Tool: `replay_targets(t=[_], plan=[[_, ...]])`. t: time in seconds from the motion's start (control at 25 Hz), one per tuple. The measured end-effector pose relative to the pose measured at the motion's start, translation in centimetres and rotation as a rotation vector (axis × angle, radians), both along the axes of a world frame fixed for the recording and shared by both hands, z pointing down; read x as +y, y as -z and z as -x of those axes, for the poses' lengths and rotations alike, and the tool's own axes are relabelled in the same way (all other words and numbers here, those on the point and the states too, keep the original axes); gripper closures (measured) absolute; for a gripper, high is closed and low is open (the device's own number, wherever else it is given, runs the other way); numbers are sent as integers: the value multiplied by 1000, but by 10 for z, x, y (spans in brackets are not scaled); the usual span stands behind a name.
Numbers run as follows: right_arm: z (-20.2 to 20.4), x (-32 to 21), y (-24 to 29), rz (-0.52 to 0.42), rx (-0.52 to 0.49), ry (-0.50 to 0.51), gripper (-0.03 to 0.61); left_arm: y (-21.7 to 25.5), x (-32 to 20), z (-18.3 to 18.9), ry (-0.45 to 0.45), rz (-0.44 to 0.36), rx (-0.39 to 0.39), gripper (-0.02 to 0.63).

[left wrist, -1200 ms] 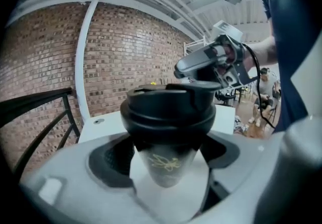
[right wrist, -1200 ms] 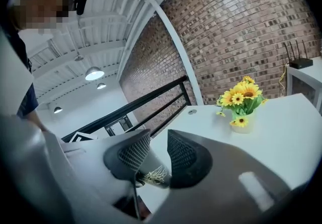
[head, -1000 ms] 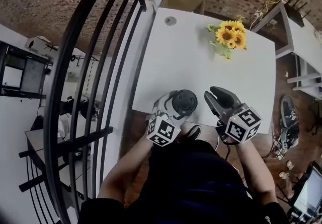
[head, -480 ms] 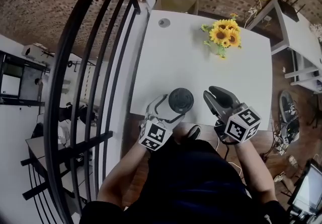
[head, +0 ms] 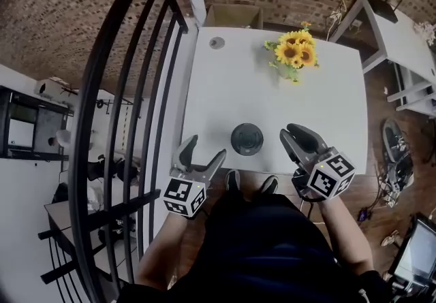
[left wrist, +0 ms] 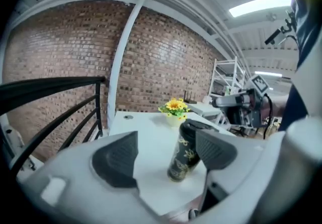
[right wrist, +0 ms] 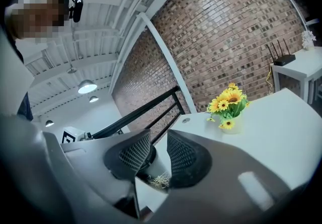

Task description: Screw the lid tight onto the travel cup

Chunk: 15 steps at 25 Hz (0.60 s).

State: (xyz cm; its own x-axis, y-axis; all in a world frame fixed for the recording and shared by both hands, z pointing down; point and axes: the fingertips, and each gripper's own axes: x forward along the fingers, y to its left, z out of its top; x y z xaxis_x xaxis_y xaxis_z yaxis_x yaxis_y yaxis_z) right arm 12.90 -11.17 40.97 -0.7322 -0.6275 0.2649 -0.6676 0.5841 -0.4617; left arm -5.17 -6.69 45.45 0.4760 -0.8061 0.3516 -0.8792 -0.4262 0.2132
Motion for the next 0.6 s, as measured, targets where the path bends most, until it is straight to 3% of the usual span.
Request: replay_targets(t=[0.32,0.6], plan=[[-8,9,14,-32,-23,-38,472,71,-4,-22,-12,-160,46,282],[-11,15,49,-184,22,-72,525,116,1,-48,-47,-243,51,296]])
